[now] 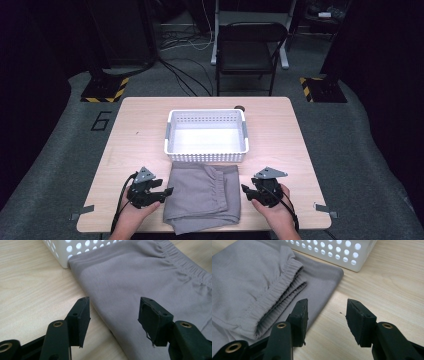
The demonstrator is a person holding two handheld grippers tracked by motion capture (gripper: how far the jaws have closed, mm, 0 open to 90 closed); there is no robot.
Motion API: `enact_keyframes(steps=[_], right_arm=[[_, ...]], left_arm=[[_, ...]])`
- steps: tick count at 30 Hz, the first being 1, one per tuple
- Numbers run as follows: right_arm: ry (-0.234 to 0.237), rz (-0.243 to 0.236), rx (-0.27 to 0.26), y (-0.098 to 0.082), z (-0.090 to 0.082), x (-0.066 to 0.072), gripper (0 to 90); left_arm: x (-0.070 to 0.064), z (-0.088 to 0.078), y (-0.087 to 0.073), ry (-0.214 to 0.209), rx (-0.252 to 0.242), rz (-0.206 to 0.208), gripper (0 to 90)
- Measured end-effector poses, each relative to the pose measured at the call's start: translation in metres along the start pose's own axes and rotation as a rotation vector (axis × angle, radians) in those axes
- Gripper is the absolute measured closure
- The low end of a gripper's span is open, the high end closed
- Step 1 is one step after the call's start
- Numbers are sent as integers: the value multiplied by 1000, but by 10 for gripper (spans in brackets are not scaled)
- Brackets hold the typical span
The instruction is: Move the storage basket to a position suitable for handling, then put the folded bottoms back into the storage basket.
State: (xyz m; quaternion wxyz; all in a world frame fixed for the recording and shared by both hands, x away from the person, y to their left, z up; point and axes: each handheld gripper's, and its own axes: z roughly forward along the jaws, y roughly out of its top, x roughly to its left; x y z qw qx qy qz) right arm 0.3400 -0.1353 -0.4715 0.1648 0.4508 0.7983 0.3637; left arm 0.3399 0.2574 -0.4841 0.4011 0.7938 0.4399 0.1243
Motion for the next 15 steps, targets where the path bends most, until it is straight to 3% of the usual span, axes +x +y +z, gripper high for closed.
enact_keyframes(steps=[2,6,9,13,15], right_arm=[[-13,-3,-12,1,-1,-2,508],[3,21,-10,2,1,-5,498],[18,-8,14,1,5,-3,514],[0,-41,20,-3,13,5,486],[3,-24,23,-5,15,8,476]], left_arm=[[1,0,0,8,-17,-7,397],[2,2,-1,2,6,-6,395],[2,5,-2,-1,15,-11,396],[-1,5,-3,2,11,-12,396],[-4,6,-4,-3,9,-16,385]])
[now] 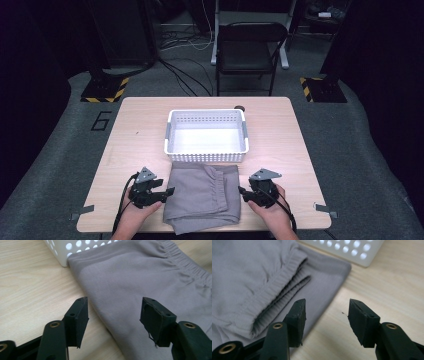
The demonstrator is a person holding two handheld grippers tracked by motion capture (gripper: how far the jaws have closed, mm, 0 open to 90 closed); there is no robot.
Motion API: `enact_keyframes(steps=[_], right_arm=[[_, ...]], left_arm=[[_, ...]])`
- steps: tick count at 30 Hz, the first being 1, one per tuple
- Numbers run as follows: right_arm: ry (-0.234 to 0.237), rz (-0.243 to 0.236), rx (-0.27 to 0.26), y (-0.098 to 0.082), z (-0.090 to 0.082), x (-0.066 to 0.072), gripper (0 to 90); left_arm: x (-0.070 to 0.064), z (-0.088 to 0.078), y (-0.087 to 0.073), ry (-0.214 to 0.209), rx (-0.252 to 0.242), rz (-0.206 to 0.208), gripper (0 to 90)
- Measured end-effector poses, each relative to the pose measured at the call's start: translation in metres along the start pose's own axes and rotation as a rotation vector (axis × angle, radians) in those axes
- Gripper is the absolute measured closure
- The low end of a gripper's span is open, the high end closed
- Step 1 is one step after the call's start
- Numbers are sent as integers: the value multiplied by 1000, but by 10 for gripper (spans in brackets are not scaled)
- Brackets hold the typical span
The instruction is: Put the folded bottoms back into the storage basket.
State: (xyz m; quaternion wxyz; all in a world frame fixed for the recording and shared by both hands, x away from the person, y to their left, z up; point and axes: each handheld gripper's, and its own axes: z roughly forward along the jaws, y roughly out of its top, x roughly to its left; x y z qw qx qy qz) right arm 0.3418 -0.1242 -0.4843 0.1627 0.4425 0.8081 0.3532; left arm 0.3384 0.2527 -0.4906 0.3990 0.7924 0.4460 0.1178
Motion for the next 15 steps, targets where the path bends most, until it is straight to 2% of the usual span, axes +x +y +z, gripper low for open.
enact_keyframes(steps=[1,2,3,4,9,10,15], right_arm=[[2,-13,20,-2,3,2,470],[2,-13,20,-2,3,2,470],[6,-2,43,-4,7,7,468],[13,-13,43,-4,11,8,463],[22,15,53,-4,18,11,438],[20,22,73,-4,22,14,434],[1,4,87,-3,31,13,418]], left_arm=[[-1,1,0,4,9,23,375],[-1,1,0,4,9,23,364],[-3,3,0,14,1,6,364],[-2,3,0,15,9,10,353],[-3,7,-2,24,13,5,340],[-2,8,-2,25,22,5,340],[-2,11,-2,26,32,11,340]])
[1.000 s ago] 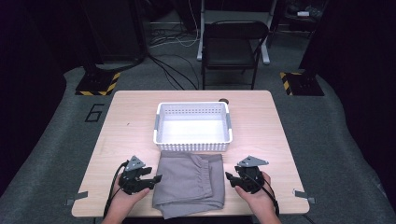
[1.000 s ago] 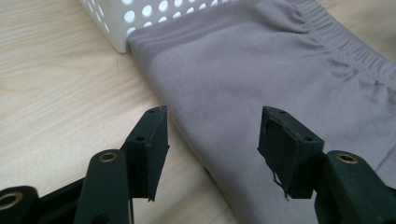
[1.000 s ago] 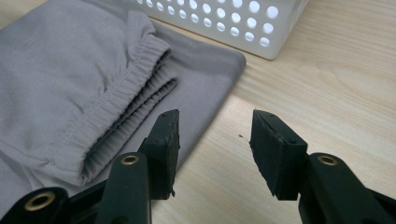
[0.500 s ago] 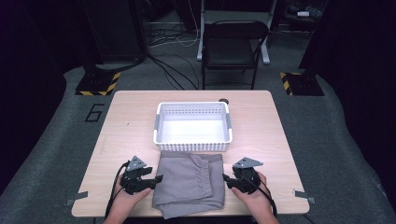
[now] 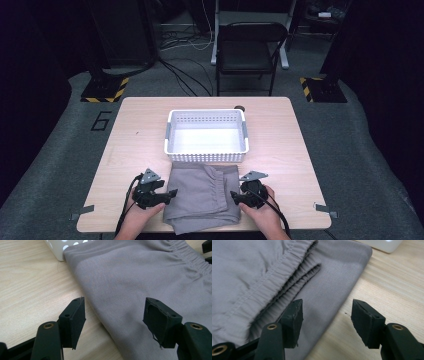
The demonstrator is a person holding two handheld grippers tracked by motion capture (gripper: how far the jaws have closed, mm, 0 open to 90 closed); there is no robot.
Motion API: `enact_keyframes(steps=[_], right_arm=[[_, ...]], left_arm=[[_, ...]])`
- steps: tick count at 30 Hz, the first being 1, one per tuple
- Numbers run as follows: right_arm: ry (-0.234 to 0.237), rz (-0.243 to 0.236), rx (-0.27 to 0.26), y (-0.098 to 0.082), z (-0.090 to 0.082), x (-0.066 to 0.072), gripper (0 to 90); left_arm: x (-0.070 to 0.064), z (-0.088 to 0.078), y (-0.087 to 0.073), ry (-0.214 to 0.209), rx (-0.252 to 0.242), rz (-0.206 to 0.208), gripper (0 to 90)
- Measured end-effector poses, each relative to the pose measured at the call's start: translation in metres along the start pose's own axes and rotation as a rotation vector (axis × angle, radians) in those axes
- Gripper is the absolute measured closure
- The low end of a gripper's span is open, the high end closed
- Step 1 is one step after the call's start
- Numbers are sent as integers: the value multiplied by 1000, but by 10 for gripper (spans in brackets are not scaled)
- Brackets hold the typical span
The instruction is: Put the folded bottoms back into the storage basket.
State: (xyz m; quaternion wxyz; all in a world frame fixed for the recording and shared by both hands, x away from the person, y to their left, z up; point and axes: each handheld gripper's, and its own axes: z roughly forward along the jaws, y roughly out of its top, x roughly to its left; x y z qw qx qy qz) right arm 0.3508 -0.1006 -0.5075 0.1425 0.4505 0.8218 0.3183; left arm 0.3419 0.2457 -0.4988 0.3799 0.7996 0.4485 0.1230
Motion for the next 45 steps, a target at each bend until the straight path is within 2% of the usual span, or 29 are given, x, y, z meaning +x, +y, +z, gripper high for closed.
enact_keyframes(steps=[1,8,15,16,19,23,26,27,28,30,31,32,34,36,37,38,39,43,44,45], right_arm=[[3,6,11,0,3,0,407],[13,18,13,0,6,2,367],[-1,-12,2,1,10,5,346],[0,-28,-4,1,10,6,356],[-6,-27,-6,1,10,7,370],[14,-46,7,3,9,9,452],[36,-50,1,3,9,11,555],[36,-50,1,3,9,11,555],[53,-49,5,3,9,12,648],[63,-44,6,4,9,13,673],[73,-42,8,4,9,13,728],[81,-35,9,4,9,14,744],[84,-30,10,4,9,14,772],[82,-21,12,4,8,15,785],[82,-22,10,4,8,16,794],[89,-18,13,3,8,16,803],[86,-19,13,3,8,17,809],[64,-41,14,4,8,19,805],[63,-39,6,3,8,19,801],[61,-45,3,3,8,19,794]], left_arm=[[1,1,0,-2,13,-5,340],[-4,5,-1,-3,4,-19,340],[-4,4,-2,4,22,-8,330],[-3,4,-2,4,25,5,329],[-3,4,-3,4,25,1,330],[-3,2,-4,6,26,-3,330],[-4,2,-5,10,13,-39,330],[-4,2,-5,10,13,-39,330],[-4,3,-5,11,2,-52,330],[-4,3,-5,10,2,-46,330],[-3,3,-5,10,14,-33,330],[-5,4,-6,15,9,-51,330],[-5,6,-6,11,21,-32,329],[-7,10,-5,22,20,-42,327],[-6,10,-5,29,31,-19,327],[-7,12,-5,27,28,-25,326],[-7,13,-5,27,42,-11,325],[-12,19,-7,28,45,-4,316],[-12,18,-7,26,61,15,316],[-14,20,-8,34,59,8,316]])
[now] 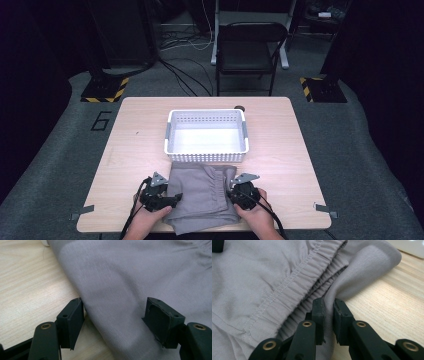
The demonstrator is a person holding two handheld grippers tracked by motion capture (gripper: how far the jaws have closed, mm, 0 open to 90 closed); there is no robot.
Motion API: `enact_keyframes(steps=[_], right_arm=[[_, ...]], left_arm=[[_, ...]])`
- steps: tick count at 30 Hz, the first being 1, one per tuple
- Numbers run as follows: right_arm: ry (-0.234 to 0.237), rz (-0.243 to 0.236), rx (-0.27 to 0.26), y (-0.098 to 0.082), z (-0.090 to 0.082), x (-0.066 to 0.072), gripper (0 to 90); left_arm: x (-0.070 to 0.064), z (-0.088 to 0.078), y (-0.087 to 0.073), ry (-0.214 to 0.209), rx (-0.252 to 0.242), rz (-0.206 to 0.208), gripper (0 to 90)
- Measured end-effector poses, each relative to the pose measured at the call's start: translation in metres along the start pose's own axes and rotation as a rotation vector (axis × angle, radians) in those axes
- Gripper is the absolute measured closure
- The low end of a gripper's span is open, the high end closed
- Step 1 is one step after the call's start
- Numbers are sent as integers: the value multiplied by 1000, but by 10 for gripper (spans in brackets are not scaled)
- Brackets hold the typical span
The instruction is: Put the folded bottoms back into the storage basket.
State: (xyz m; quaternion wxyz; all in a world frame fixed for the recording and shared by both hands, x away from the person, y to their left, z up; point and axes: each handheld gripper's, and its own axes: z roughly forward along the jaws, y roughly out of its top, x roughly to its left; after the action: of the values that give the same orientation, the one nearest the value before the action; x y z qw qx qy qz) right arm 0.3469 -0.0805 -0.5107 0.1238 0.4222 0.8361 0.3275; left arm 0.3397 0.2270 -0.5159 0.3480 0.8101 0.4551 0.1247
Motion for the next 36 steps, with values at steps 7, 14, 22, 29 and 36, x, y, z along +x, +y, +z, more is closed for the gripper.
enact_keyframes(steps=[7,14,22,29,36], right_arm=[[3,44,-6,-1,0,-6,715],[3,38,-8,-1,1,-5,725],[22,68,-2,-1,0,-3,829],[26,55,-1,0,-3,-4,843],[41,108,-39,2,-13,0,844]], left_arm=[[-5,3,-1,40,-10,27,331],[-9,2,0,35,-13,3,465],[-10,2,0,6,-25,-24,667],[-12,1,0,21,-29,-34,698],[-15,-9,3,28,-58,-43,756]])
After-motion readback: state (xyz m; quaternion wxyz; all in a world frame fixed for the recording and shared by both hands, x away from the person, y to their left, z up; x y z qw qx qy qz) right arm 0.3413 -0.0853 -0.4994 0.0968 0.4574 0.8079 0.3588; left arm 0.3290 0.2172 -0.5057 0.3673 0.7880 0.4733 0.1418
